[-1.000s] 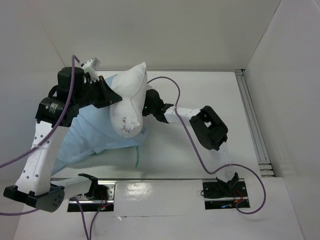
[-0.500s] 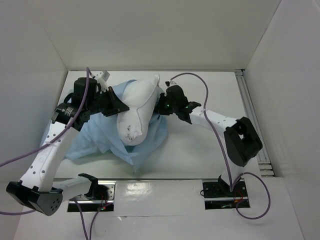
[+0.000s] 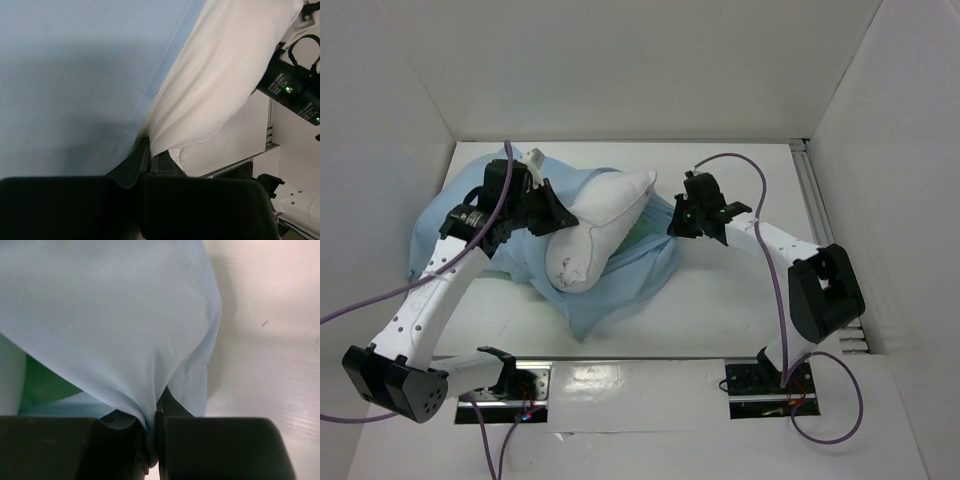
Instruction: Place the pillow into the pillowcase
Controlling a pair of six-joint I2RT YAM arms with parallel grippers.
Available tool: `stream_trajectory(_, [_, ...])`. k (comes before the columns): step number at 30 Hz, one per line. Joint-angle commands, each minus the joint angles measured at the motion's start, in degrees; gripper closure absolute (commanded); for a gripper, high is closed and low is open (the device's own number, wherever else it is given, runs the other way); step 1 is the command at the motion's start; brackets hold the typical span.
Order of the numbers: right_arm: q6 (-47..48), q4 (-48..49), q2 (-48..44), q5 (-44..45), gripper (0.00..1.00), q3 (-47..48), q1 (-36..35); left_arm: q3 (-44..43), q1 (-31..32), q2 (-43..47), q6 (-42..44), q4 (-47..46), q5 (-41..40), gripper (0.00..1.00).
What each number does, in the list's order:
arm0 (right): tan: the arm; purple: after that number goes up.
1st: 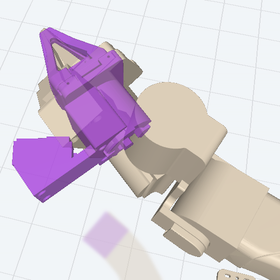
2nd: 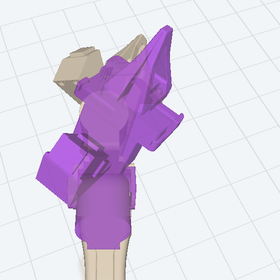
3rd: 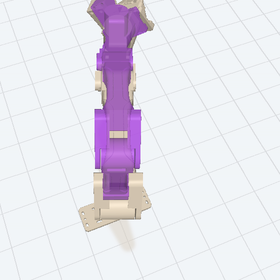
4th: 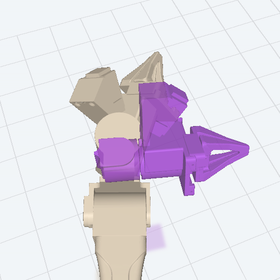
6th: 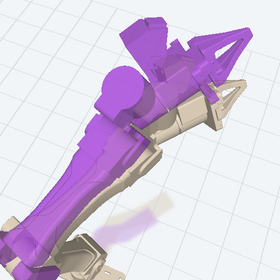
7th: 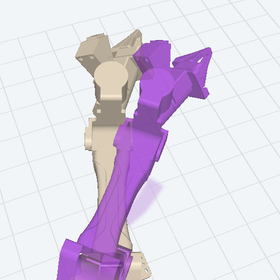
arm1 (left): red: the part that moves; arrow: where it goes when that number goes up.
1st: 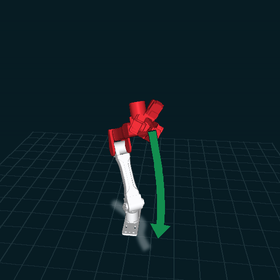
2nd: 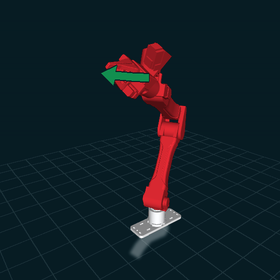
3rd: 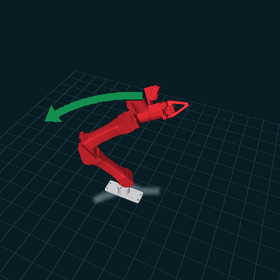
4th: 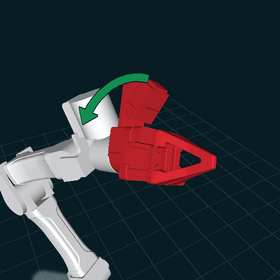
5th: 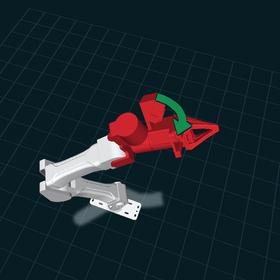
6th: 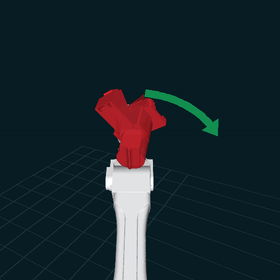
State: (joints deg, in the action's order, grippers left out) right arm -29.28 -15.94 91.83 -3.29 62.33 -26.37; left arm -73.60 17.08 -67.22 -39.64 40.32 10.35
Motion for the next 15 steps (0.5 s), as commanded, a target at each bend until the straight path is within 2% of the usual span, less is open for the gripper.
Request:
stream_trajectory(1, [1.3,-8.9,-3.8,7.6,0.89,0.5,1.4,0.8,-1.6,-0.5,-1.8,-1.4,-8.5,1.0])
stream_trajectory(3, [0.7,-9.7,-5.4,8.2,1.0,0.5,1.4,1.4,-0.1,-1.2,-2.5,-2.0,-8.5,1.0])
stream_trajectory(11, [-0.5,-2.6,-11.9,3.0,1.0,-0.2,1.4,2.0,5.1,-5.6,-3.0,-1.4,-13.6,1.0])
stream_trajectory(13, [-0.5,-5.0,-8.7,4.7,0.98,3.5,2.0,2.0,5.1,-5.6,-3.0,-1.4,-12.2,1.0])
stream_trajectory(15, [-1.6,-12.5,-1.6,9.3,0.98,8.7,2.5,1.4,5.6,-4.5,-3.0,-2.2,-10.2,1.0])
